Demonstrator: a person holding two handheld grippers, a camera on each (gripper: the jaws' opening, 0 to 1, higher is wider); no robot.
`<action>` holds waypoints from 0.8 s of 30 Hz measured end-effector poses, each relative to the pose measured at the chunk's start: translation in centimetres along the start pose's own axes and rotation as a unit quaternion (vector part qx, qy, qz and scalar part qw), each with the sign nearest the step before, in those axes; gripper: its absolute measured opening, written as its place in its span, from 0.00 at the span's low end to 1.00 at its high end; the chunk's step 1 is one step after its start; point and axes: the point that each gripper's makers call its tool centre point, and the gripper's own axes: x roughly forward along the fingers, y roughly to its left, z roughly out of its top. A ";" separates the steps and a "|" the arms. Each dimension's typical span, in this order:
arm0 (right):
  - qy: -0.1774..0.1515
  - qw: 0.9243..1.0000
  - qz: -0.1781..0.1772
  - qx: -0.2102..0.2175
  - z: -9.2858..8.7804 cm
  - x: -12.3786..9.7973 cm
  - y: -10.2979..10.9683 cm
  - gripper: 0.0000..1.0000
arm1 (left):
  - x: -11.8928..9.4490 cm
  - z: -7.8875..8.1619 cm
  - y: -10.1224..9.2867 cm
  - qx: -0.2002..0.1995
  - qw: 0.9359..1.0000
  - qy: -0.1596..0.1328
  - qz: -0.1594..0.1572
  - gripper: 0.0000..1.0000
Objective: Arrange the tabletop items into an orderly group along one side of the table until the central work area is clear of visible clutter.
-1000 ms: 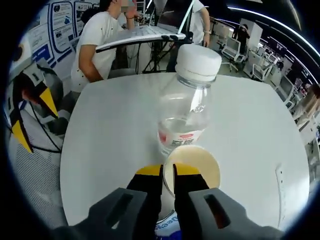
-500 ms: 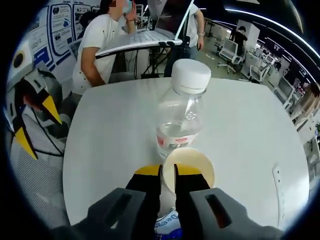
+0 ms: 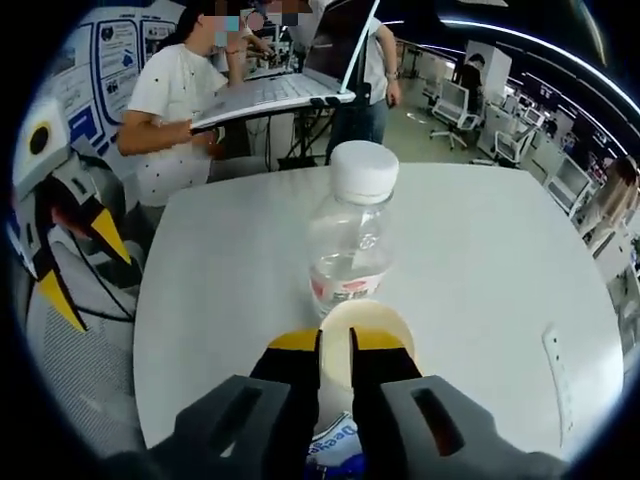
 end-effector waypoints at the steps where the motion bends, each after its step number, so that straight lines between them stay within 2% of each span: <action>1: -0.001 1.000 0.000 0.000 0.1 -0.1 0.0 0.08 | 0.0 0.0 0.0 0.000 1.000 0.000 0.000 0.38; 13: -0.021 1.000 -0.007 0.015 0.9 -1.3 -0.4 0.08 | 0.0 0.2 -0.1 0.003 1.000 -0.002 -0.001 0.38; 24: -0.027 0.999 -0.016 0.026 0.6 -2.2 -1.4 0.08 | -0.1 0.3 -0.4 0.005 1.000 -0.003 -0.004 0.38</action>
